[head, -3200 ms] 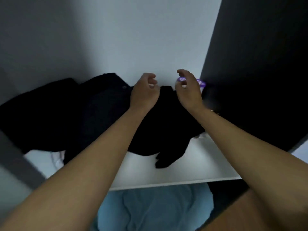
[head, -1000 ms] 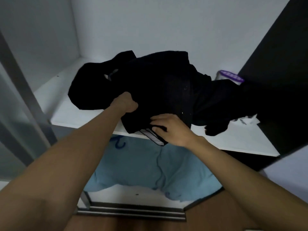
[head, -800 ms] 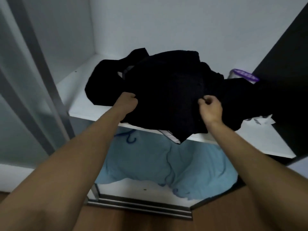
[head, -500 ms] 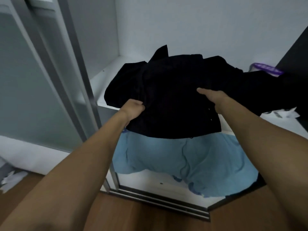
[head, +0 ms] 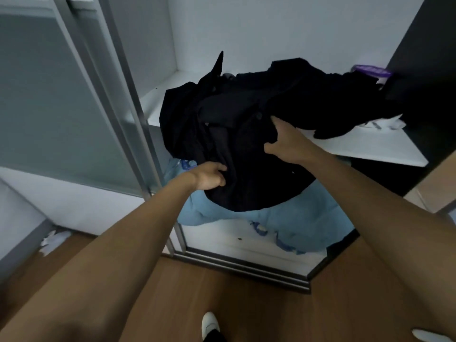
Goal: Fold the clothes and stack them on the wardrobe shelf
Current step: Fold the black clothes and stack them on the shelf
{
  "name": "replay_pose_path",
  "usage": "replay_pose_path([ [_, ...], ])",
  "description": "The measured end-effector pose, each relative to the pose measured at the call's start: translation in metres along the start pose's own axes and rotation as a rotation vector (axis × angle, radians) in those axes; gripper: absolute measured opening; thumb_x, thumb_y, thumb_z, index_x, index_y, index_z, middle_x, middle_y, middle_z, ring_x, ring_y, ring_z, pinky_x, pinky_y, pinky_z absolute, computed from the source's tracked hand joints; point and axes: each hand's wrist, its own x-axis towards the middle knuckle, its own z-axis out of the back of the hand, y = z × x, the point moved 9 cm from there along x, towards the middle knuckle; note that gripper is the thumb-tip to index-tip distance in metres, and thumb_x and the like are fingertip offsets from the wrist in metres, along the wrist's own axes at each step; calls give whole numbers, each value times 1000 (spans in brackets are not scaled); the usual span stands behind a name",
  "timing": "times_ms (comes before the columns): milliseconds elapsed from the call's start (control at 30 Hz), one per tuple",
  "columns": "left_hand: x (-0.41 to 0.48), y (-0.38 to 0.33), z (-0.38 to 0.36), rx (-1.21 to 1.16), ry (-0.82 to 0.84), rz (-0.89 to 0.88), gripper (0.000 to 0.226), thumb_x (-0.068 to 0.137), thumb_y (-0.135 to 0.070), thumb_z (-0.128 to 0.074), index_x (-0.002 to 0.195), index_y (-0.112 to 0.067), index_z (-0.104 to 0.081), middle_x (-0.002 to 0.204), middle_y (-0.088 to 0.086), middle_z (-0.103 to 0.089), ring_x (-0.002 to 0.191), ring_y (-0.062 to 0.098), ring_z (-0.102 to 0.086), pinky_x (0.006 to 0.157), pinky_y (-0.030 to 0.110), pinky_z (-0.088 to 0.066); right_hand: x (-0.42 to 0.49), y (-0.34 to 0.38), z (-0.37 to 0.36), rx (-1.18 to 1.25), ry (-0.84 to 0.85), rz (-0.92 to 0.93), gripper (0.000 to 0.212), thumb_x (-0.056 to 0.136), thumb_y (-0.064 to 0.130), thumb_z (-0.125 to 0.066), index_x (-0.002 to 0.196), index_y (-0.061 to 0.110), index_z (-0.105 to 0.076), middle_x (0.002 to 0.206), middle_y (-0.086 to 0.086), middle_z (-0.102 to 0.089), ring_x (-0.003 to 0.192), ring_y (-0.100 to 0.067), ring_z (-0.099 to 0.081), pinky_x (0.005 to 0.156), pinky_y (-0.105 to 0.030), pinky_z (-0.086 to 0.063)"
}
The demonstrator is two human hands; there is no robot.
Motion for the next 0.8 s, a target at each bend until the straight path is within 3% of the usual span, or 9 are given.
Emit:
replay_pose_path([
  [100,-31,0,33,-15,-337,-106,28,92,4,-53,119,-3,-56,100,8,-54,90,20,-55,85,28,-48,-44,1,-17,-104,201,12,40,87,8,-64,126,17,-55,107,6,-61,94,-5,-59,82,-14,-47],
  [167,-57,-11,55,201,-559,-222,53,86,1,-59,136,-11,-46,120,6,-55,107,24,-57,95,39,-49,-72,6,-31,-189,320,35,30,85,4,-62,112,17,-61,102,2,-64,90,-11,-62,81,-24,-51],
  [233,-81,-27,59,289,-633,-346,73,82,2,-61,146,-20,-33,138,6,-47,125,23,-49,105,42,-45,-98,14,-46,-290,450,59,30,84,2,-61,90,32,-59,89,9,-61,78,-3,-59,71,-21,-47],
  [367,-99,-54,18,422,-394,-472,85,81,9,-57,151,-28,-26,151,4,-35,137,24,-39,114,42,-37,-142,24,-70,-488,677,35,38,86,0,-57,79,37,-55,77,13,-57,60,1,-54,56,-14,-42],
  [433,-106,-56,-9,461,-260,-497,85,83,12,-53,153,-25,-25,155,5,-33,142,24,-35,118,41,-32,-165,23,-82,-586,769,31,39,88,-2,-55,108,30,-65,96,17,-59,77,1,-56,69,-8,-42],
  [467,-110,-55,-22,476,-194,-512,85,83,12,-52,154,-24,-24,156,4,-32,143,22,-34,119,40,-30,-176,23,-87,-629,803,24,47,90,-2,-53,129,23,-61,112,13,-59,94,-7,-58,80,-10,-41],
  [533,-118,-49,-47,503,-50,-535,85,85,13,-51,155,-25,-22,159,2,-29,144,20,-31,117,38,-32,-196,22,-93,-691,854,-4,53,92,-3,-48,142,17,-52,137,0,-56,118,-20,-54,91,-13,-34],
  [667,-134,-29,-80,544,125,-530,87,86,14,-44,155,-33,-18,162,-3,-23,148,14,-23,110,27,-32,-222,34,-94,-661,782,-88,53,91,-7,-42,138,13,-56,144,-6,-53,126,-24,-50,92,-11,-30],
  [800,-160,-13,-91,422,172,-582,84,84,16,-45,156,-21,-20,162,2,-21,148,15,-20,121,29,-17,-238,59,-96,-616,629,-171,54,94,-3,-42,141,22,-52,148,-3,-49,131,-23,-47,112,-29,-33],
])
